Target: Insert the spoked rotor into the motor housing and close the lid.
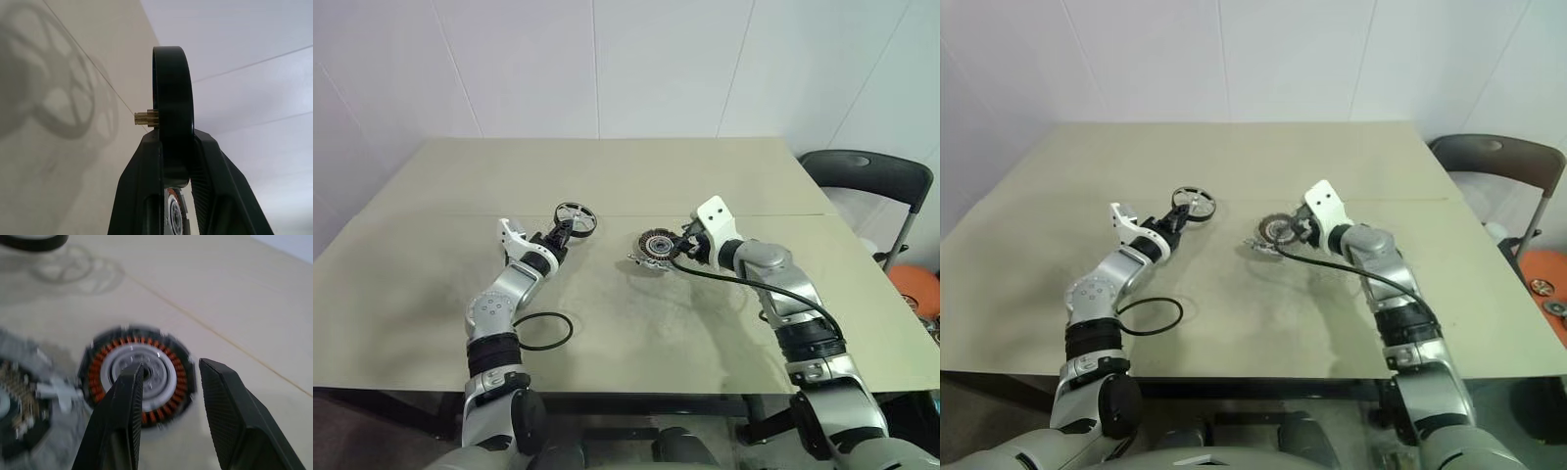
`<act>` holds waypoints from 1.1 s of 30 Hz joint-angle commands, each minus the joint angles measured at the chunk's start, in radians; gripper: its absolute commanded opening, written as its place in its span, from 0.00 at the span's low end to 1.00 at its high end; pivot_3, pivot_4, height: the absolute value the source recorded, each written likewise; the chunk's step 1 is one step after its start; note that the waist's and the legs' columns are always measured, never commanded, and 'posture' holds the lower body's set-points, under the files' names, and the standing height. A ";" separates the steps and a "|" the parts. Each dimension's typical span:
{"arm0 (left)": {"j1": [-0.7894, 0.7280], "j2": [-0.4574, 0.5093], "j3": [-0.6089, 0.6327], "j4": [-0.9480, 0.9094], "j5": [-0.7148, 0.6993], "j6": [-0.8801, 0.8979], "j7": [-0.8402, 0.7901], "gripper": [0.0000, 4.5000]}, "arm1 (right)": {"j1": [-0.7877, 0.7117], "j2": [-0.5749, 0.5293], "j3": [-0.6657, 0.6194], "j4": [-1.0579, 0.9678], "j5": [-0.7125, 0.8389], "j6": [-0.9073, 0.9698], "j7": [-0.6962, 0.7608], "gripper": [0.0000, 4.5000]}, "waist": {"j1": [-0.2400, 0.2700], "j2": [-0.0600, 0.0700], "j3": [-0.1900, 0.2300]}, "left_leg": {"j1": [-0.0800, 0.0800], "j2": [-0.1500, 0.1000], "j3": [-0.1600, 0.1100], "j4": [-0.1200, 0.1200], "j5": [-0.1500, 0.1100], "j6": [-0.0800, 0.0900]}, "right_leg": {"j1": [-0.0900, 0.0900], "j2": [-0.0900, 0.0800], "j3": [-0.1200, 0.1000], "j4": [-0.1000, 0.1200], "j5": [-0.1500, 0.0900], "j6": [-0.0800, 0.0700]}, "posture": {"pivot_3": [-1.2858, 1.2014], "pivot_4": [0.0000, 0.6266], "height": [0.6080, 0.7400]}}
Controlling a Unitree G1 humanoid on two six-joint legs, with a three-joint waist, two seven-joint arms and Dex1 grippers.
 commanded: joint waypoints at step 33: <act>-0.042 0.022 0.004 0.008 -0.011 -0.038 -0.008 0.09 | 0.044 -0.009 0.129 -0.069 -0.101 0.009 -0.007 0.00 | 0.002 -0.007 0.004 | 0.000 0.000 0.000 0.002 0.000 -0.001 | 0.001 0.000 0.000 0.000 0.000 0.000 | 0.52 0.00 1.00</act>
